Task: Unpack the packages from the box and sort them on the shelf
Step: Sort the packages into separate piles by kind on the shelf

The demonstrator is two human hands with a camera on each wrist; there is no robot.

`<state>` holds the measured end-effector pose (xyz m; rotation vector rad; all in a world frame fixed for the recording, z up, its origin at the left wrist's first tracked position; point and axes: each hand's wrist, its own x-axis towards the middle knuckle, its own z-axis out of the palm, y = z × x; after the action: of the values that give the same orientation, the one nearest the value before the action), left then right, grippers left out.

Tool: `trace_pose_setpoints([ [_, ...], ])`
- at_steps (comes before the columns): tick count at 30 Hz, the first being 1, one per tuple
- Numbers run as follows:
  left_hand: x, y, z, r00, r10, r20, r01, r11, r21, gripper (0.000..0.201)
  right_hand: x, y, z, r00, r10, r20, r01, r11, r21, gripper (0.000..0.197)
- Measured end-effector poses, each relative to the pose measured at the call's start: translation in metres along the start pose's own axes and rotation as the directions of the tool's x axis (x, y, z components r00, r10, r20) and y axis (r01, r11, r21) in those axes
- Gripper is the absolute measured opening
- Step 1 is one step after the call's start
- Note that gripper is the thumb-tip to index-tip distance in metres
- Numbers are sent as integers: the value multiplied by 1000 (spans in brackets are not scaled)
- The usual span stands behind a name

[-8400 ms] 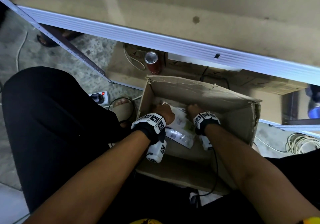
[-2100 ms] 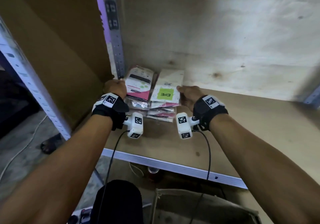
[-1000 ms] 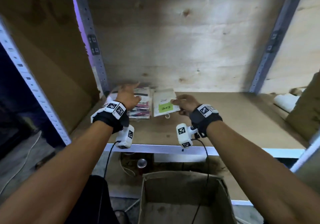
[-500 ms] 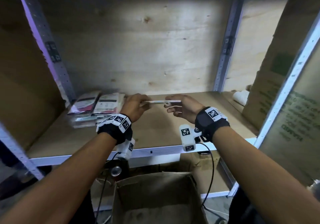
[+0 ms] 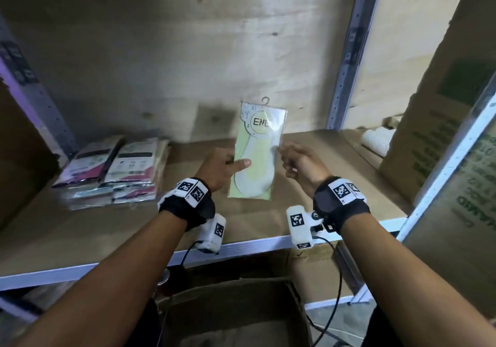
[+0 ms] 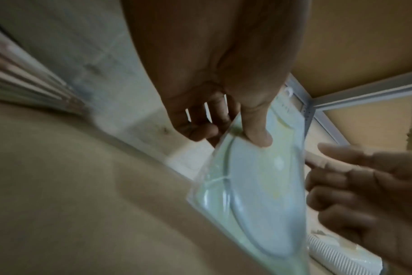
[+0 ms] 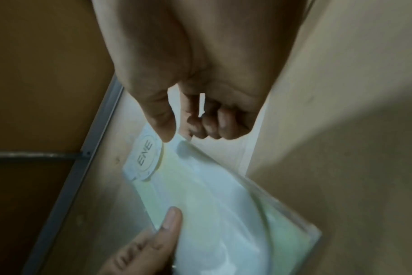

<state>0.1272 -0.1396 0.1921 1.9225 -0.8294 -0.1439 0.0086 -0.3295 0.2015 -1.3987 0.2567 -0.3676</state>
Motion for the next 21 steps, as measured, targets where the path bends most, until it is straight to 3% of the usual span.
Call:
trace_pose_setpoints([
  [4, 16, -4, 14, 993, -67, 96, 80, 987, -136, 16, 14, 13, -11, 1000, -11, -13, 6, 931, -366, 38],
  [8, 30, -12, 21, 974, -219, 56, 225, 959, -174, 29, 21, 33, -16, 994, 86, 72, -55, 935, -350, 46],
  [12, 32, -15, 27, 944, -330, -17, 314, 912, -264, 34, 30, 36, -16, 993, 113, 15, -104, 950, -293, 49],
  [17, 29, -6, 30, 901, -382, 204, 431, 835, -341, 35, 40, 25, -25, 986, 140, -96, -164, 924, -345, 47],
  [21, 31, -3, 37, 881, -420, 217, 469, 834, -291, 41, 45, 21, -31, 971, 220, -95, -240, 863, -445, 46],
])
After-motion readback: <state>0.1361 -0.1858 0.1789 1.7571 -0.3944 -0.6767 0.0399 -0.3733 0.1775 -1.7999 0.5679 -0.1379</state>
